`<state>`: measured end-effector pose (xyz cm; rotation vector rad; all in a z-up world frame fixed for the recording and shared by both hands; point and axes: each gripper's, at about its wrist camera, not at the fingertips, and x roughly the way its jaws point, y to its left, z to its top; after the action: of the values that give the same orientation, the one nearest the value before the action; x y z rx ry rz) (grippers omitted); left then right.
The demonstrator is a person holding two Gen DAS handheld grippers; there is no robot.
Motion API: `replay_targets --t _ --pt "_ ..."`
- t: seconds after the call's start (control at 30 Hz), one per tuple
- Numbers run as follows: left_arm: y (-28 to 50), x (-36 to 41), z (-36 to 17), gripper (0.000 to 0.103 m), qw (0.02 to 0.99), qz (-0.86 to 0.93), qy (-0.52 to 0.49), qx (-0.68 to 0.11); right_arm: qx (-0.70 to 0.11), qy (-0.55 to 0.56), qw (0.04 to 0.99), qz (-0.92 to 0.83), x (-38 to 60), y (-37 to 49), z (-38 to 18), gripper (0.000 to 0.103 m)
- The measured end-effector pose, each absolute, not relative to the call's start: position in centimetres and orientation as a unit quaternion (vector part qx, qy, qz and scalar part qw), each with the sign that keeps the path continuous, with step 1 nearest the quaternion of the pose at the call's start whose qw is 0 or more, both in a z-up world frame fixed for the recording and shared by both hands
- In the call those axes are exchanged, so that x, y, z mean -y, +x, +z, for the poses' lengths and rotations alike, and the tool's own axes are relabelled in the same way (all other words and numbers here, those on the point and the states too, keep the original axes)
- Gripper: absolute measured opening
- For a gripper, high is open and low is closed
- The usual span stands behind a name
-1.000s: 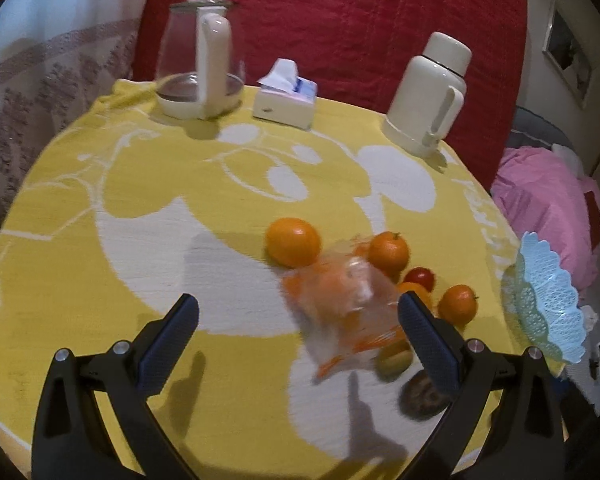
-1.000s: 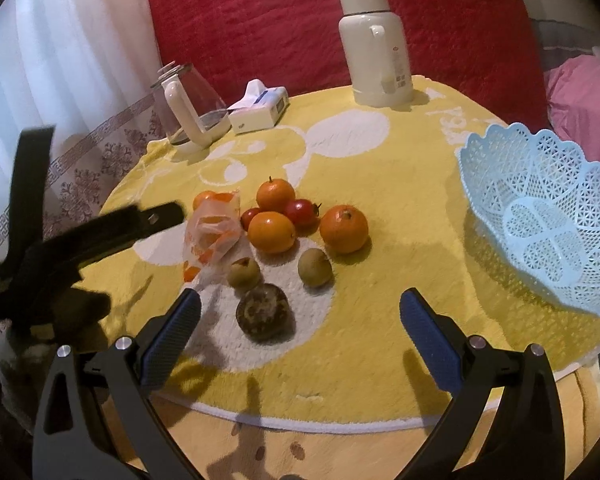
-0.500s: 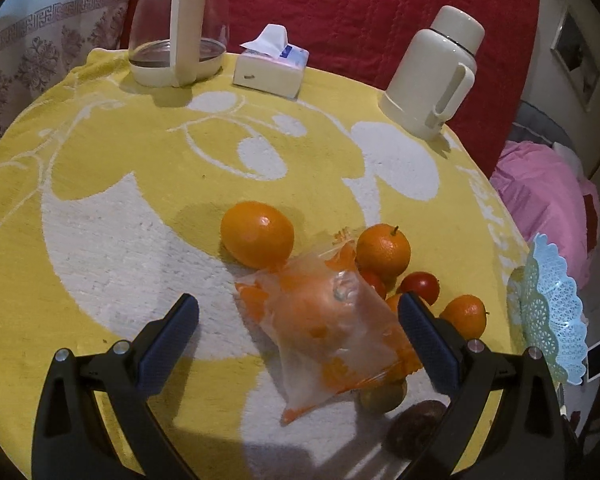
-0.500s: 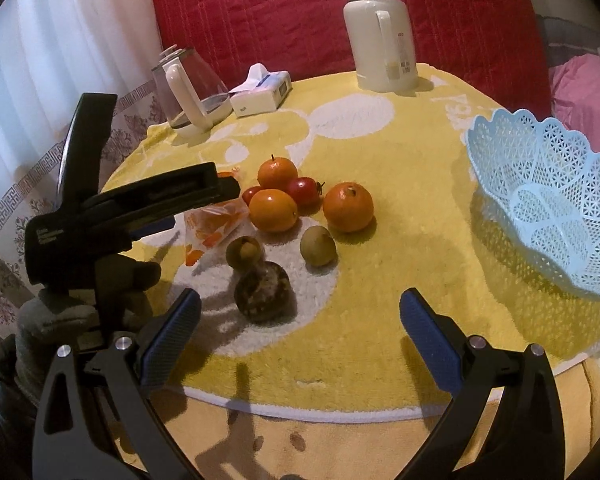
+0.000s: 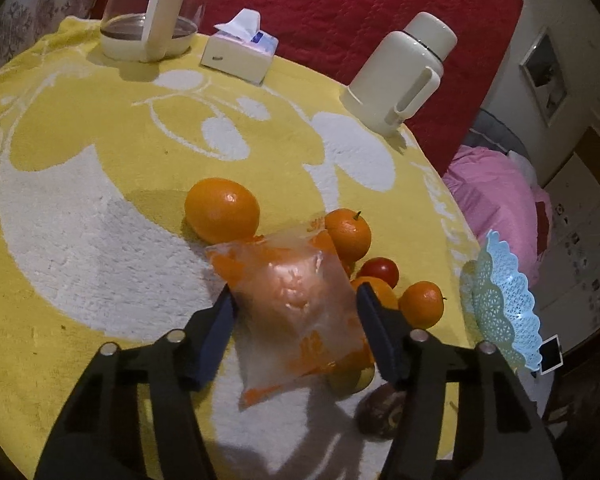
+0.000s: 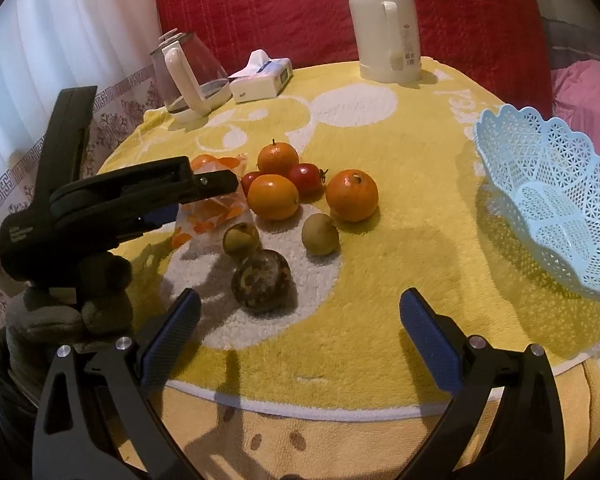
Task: Organize fruits
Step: 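Grasp the bag of oranges with the left gripper while the right grasps the dark brown fruit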
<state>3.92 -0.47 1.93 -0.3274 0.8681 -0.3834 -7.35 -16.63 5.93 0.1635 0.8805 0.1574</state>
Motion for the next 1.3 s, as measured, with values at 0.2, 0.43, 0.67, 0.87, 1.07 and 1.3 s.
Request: replay_targets --t 0.2,0.43,0.67,0.87,1.07,1.3 --pt "2.5 0.3 3.2 0.046 0.897 -0.171 -0.132 -0.385 -0.428 0.073 0.897 0.075 16.3 -7.3 6.0 0.101" --pt "1.6 -0.6 3.8 0.043 0.907 -0.161 -0.12 -0.37 -0.444 0.07 0.889 0.091 15.4 -6.1 5.7 0.083" --pt "0.6 -1.3 4.1 0.041 0.918 -0.145 -0.103 -0.356 -0.466 0.065 0.875 0.115 13.8 -4.7 4.8 0.055" --pt "1.1 -1.6 3.2 0.071 0.911 -0.139 -0.109 -0.373 -0.479 0.058 0.869 0.111 13.4 -4.0 3.8 0.042" --pt "1.9 -0.6 2.0 0.075 0.906 -0.125 -0.079 -0.397 -0.475 0.06 0.871 0.11 13.6 -4.1 3.8 0.042" --pt "2.1 -0.1 1.7 0.049 0.903 -0.142 -0.072 -0.4 -0.47 0.062 0.873 0.112 13.6 -4.7 4.0 0.042"
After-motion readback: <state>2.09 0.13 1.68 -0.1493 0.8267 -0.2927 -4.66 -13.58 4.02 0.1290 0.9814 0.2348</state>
